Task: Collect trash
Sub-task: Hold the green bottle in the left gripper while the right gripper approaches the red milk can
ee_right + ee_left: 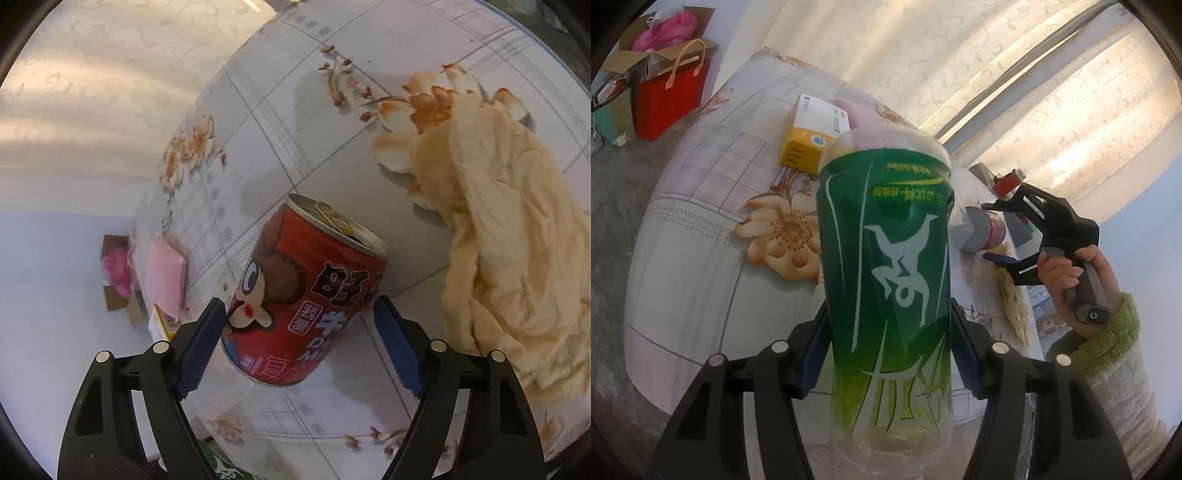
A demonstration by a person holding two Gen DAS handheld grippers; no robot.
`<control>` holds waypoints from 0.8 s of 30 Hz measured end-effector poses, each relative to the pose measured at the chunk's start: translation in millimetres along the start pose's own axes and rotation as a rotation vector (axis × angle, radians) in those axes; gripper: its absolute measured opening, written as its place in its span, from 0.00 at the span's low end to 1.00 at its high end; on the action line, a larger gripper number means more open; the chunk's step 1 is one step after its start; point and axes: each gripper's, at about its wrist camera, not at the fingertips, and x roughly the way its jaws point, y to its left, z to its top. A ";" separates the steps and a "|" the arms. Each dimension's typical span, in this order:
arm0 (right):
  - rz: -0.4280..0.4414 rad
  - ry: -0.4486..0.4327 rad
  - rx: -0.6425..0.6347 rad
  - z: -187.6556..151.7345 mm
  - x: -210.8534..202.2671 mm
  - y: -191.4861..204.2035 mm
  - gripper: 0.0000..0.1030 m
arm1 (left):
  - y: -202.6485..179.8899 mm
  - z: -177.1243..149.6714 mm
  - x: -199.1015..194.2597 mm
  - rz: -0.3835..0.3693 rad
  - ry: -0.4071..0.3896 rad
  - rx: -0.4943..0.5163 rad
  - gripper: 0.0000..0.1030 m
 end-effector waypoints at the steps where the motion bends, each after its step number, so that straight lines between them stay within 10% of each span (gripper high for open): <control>1: 0.007 0.006 -0.002 1.2 0.5 -0.9 0.74 | 0.6 -0.4 0.6 0.002 0.004 -0.001 0.56; 11: -0.150 0.027 -0.268 -2.6 -5.6 23.6 0.64 | 2.0 -6.8 6.8 0.008 0.036 -0.003 0.56; 24: -0.277 0.070 -0.596 -97.1 -26.8 8.0 0.64 | -2.0 -3.9 15.9 0.031 0.086 -0.012 0.56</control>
